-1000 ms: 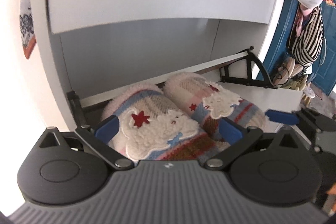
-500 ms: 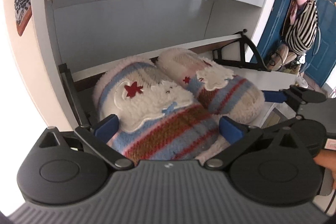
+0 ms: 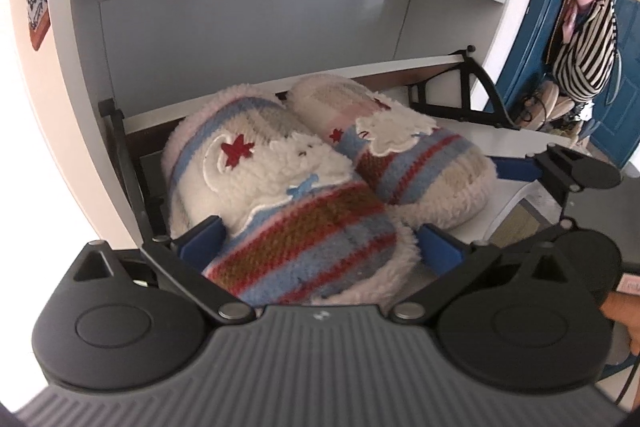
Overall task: Organize scattered shoes
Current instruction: 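Withdraw both tools from the shelf and move them down toward the mat, then move the left tool over the brown bunny slippers on the mat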
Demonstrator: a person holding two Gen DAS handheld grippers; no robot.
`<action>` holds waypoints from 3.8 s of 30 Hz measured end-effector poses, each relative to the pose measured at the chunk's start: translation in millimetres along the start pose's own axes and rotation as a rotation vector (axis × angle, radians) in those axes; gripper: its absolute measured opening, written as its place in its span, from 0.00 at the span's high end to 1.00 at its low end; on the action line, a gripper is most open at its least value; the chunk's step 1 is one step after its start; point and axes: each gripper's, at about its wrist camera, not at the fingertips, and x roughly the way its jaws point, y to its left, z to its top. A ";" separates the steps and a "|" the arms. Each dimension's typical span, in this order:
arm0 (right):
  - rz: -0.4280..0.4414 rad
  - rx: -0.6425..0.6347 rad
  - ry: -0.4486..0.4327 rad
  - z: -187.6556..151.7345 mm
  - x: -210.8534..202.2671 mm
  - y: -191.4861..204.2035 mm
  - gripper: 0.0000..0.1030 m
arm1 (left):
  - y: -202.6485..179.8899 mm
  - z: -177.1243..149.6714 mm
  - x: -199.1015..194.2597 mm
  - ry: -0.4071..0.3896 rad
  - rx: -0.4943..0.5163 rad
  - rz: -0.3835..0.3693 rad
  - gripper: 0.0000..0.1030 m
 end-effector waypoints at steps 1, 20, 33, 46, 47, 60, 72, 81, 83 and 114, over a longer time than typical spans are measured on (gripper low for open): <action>0.012 0.010 -0.009 -1.0 -1.4 -1.6 0.00 | 0.4 0.4 -0.8 -0.001 -0.007 -0.002 0.00; -0.113 0.045 -0.139 -16.3 -48.6 52.0 0.00 | 12.7 13.5 -40.5 -0.107 -0.054 -0.129 0.00; -0.206 0.137 -0.168 -63.0 -97.4 59.2 0.00 | -77.6 -38.7 -49.4 -0.165 0.196 -0.138 0.00; -0.426 0.215 -0.013 -120.7 -125.1 66.2 0.00 | -152.5 -83.7 -33.3 -0.194 0.296 -0.100 0.00; -0.439 0.218 -0.010 -122.0 -125.8 69.3 0.00 | -157.3 -84.8 -32.3 -0.195 0.294 -0.101 0.00; -0.546 0.009 0.074 -166.3 -125.7 113.0 0.00 | -168.4 -112.6 18.5 -0.094 0.248 -0.151 0.00; -0.441 -0.032 0.210 -220.2 -144.8 69.3 0.00 | -185.6 -127.2 73.2 0.029 0.149 -0.130 0.00; -0.414 -0.104 0.343 -267.2 -95.5 -44.5 0.00 | -240.4 -171.5 161.2 0.069 0.167 -0.121 0.00; -0.416 -0.096 0.371 -279.4 -98.8 -50.3 0.00 | -247.7 -183.4 184.0 0.110 0.141 -0.121 0.00; -0.363 0.234 0.196 -504.2 -35.1 -175.4 0.13 | -310.4 -255.0 469.2 0.059 -0.039 0.163 0.00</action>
